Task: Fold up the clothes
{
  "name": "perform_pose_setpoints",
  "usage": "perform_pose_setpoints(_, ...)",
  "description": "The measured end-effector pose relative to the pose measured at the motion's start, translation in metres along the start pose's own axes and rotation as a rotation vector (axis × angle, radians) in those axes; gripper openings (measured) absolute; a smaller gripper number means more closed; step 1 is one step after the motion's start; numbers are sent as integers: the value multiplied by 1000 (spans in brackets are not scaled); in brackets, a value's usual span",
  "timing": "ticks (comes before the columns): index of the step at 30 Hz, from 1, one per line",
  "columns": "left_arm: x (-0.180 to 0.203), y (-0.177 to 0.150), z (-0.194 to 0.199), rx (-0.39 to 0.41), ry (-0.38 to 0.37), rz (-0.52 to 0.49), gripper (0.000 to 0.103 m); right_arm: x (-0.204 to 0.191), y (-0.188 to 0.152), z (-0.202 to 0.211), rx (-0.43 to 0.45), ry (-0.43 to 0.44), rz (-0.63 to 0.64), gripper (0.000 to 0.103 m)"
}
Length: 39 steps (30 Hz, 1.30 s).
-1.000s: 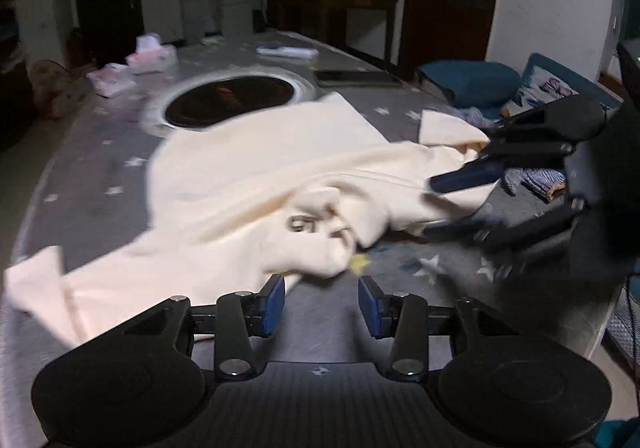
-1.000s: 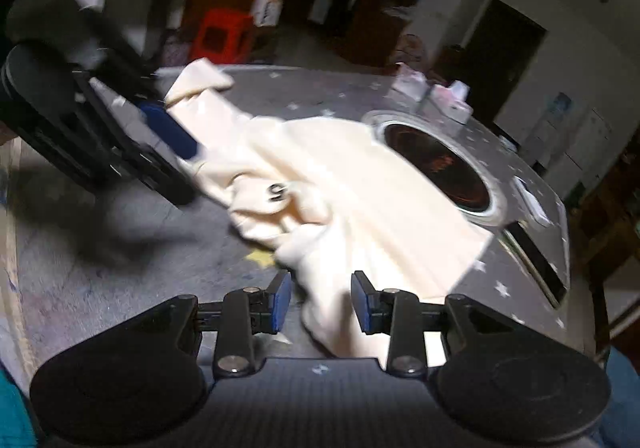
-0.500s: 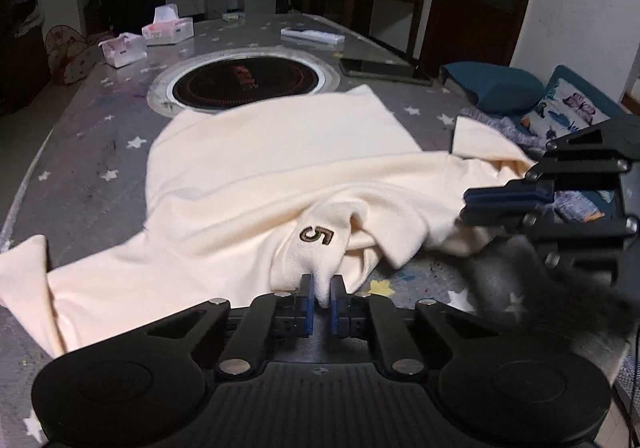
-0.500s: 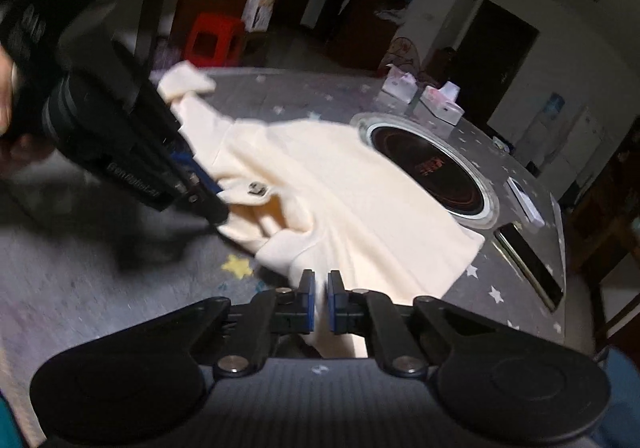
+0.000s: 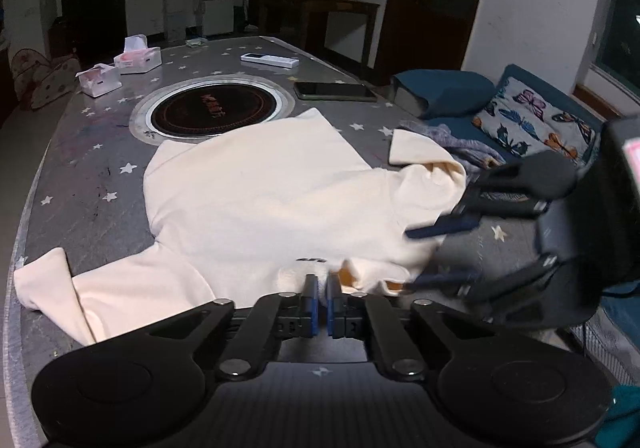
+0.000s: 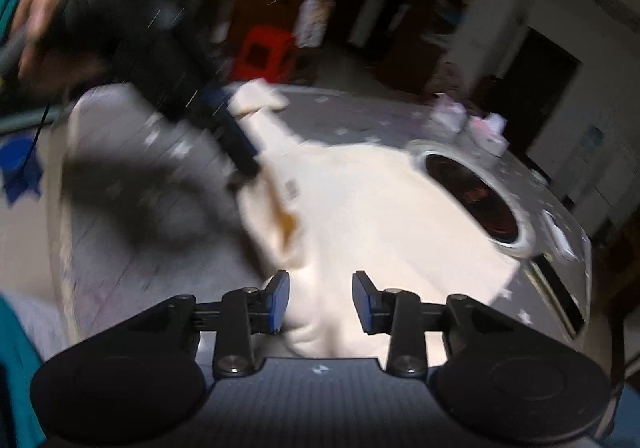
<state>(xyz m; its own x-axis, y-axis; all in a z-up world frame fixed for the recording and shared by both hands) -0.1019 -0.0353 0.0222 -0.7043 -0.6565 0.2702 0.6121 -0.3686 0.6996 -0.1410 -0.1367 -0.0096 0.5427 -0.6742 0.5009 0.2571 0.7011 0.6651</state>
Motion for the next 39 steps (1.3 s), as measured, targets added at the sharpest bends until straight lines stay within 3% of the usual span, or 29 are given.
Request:
perform_pose_setpoints(2, 3, -7, 1, -25, 3, -32, 4, -16, -6, 0, -10, 36, 31, 35)
perform_pose_setpoints(8, 5, -20, -11, -67, 9, -123, 11, -26, -20, -9, -44, 23, 47, 33)
perform_pose_setpoints(10, 3, -19, -22, -76, 27, -141, 34, -24, -22, -14, -56, 17, 32, 30)
perform_pose_setpoints(12, -1, -18, -35, -79, 41, -153, 44, -19, -22, -19, -68, 11, 7, 13)
perform_pose_setpoints(15, -5, -22, -55, -115, 23, -153, 41, -15, -20, -17, -70, 22, -19, 7)
perform_pose_setpoints(17, -7, -29, -66, -151, 8, -144, 24, -14, -19, -13, -69, 48, -26, 6)
perform_pose_setpoints(21, -3, -40, -58, -158, -40, -140, 12, -17, -22, 3, -64, 87, -19, 5)
perform_pose_setpoints(27, 21, -68, -34, -211, -73, -170, 10, -32, -28, 36, -85, 206, -15, 5)
perform_pose_setpoints(29, 26, -70, -25, -221, -119, -139, 12, -31, -30, 48, -105, 244, -41, 8)
perform_pose_setpoints(32, 16, -53, -14, -187, -96, -122, 13, -11, -27, 53, -109, 221, -107, 10)
perform_pose_setpoints(35, -7, -22, -8, -122, -38, -79, 16, 29, -24, 40, -110, 109, -182, 18)
perform_pose_setpoints(39, -60, 23, -14, -39, 86, 11, 29, 78, -21, 7, -125, 3, -285, 22)
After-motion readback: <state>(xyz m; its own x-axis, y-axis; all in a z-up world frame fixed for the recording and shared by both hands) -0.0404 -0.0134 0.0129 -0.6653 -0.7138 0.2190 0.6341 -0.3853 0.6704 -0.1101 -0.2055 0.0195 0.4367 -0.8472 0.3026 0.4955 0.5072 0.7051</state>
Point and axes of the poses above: each gripper's, at about its wrist camera, not at the fingertips, and z roughly against the way its jaws point, x to its right, y to its top, the point moved 10 cm from there along -z, roughly the way its jaws point, and after that the axes turned 15 degrees about -y, right-handed, at the moved point
